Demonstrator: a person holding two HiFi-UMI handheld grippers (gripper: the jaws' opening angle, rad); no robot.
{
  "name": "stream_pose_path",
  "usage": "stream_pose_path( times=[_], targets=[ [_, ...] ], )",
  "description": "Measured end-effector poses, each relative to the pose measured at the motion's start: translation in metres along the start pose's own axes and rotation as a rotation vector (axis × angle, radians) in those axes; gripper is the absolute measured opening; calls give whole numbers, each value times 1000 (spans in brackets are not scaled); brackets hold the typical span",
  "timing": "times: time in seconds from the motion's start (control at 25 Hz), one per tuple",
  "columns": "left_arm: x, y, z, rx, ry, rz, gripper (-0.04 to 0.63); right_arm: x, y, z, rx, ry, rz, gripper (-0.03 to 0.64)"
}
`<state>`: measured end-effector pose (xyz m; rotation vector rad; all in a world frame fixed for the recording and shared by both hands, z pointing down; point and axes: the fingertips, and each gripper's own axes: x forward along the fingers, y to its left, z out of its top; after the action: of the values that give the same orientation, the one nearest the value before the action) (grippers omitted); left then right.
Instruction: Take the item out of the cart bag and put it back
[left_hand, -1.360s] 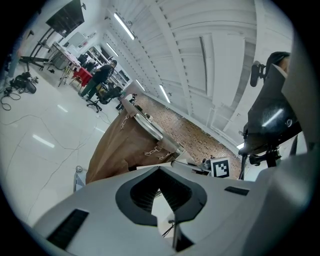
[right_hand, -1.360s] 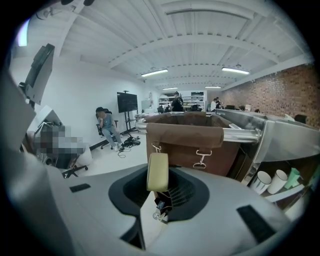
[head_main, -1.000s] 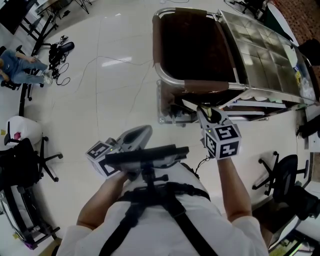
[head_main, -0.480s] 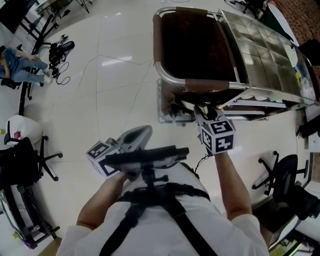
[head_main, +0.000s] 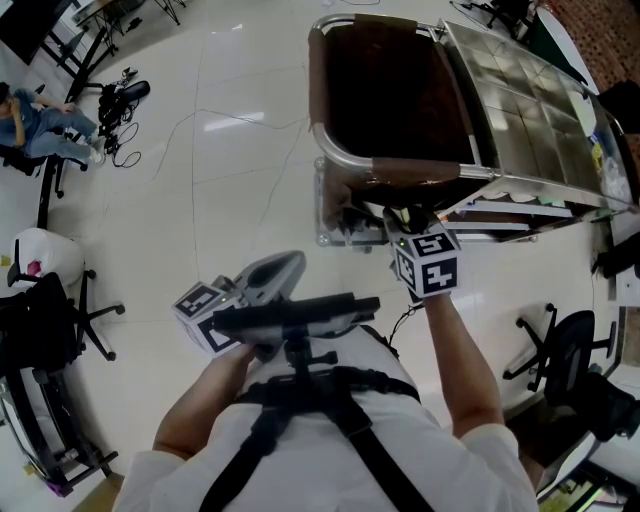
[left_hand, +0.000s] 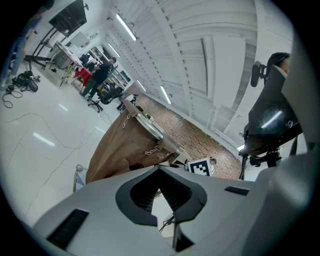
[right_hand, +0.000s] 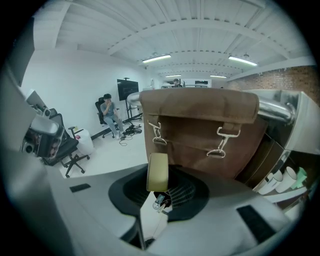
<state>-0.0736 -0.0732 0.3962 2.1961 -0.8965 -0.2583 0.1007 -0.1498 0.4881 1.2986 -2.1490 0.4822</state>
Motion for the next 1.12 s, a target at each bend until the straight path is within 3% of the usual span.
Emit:
stream_pose_path(
  times=[1.12],
  targets=[
    [-1,-1,0,6,4,-4,0,34,-4,-14,4,73,-17,75]
  ],
)
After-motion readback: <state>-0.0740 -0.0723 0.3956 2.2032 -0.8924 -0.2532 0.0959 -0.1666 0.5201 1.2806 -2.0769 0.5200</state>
